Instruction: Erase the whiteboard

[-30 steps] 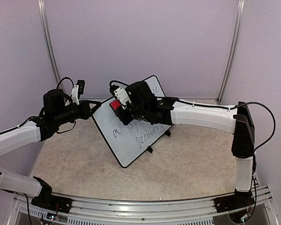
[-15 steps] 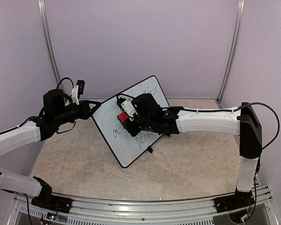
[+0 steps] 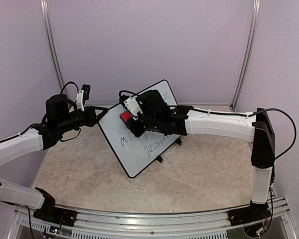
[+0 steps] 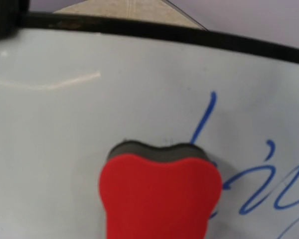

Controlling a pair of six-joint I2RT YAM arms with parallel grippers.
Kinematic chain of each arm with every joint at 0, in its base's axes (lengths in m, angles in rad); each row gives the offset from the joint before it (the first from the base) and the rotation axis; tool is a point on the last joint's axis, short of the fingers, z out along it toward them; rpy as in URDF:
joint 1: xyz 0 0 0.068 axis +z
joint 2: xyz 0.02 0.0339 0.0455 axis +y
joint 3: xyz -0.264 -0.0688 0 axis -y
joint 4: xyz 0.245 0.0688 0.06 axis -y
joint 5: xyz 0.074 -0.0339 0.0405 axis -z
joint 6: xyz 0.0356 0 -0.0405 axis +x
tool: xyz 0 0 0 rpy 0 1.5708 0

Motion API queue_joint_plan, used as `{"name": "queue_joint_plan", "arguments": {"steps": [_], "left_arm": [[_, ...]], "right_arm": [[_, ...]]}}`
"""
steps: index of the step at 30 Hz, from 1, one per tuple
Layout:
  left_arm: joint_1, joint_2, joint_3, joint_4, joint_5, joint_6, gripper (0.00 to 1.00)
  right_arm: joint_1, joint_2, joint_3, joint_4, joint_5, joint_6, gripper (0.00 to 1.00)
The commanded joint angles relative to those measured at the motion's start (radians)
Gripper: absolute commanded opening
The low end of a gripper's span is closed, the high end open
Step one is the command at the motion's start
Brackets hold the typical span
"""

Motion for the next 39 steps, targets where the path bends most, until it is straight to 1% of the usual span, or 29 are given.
{"name": "queue_joint_plan", "arguments": {"steps": [1, 10, 14, 18, 30, 31, 35, 39], "left_arm": [[-0.013, -0.029, 0.021, 0.077, 0.041, 0.026, 0.0], [-0.013, -0.028, 0.023, 0.079, 0.047, 0.022, 0.0], [-0.012, -0.028, 0.021, 0.079, 0.046, 0.022, 0.0], [-0.012, -0.028, 0.02, 0.079, 0.048, 0.022, 0.0], [-0.012, -0.026, 0.02, 0.079, 0.046, 0.025, 0.0], [-0.012, -0.026, 0.021, 0.079, 0.047, 0.025, 0.0], [-0.013, -0.026, 0.021, 0.079, 0.048, 0.024, 0.0], [-0.012, -0.026, 0.021, 0.079, 0.048, 0.024, 0.0]], "right_arm": [[0.018, 0.027, -0.022, -0.018, 0.009, -0.009, 0.26], [0.036, -0.043, -0.225, 0.023, 0.042, 0.035, 0.26], [0.035, -0.053, -0.245, 0.025, 0.071, 0.036, 0.26], [0.016, -0.031, -0.195, 0.012, 0.069, 0.032, 0.26], [-0.032, 0.099, 0.129, -0.066, 0.073, -0.021, 0.27], [-0.033, 0.107, 0.146, -0.07, 0.075, -0.048, 0.27], [-0.041, 0.128, 0.18, -0.069, 0.088, -0.055, 0.27], [-0.044, 0.124, 0.144, -0.071, 0.087, -0.049, 0.27]]}}
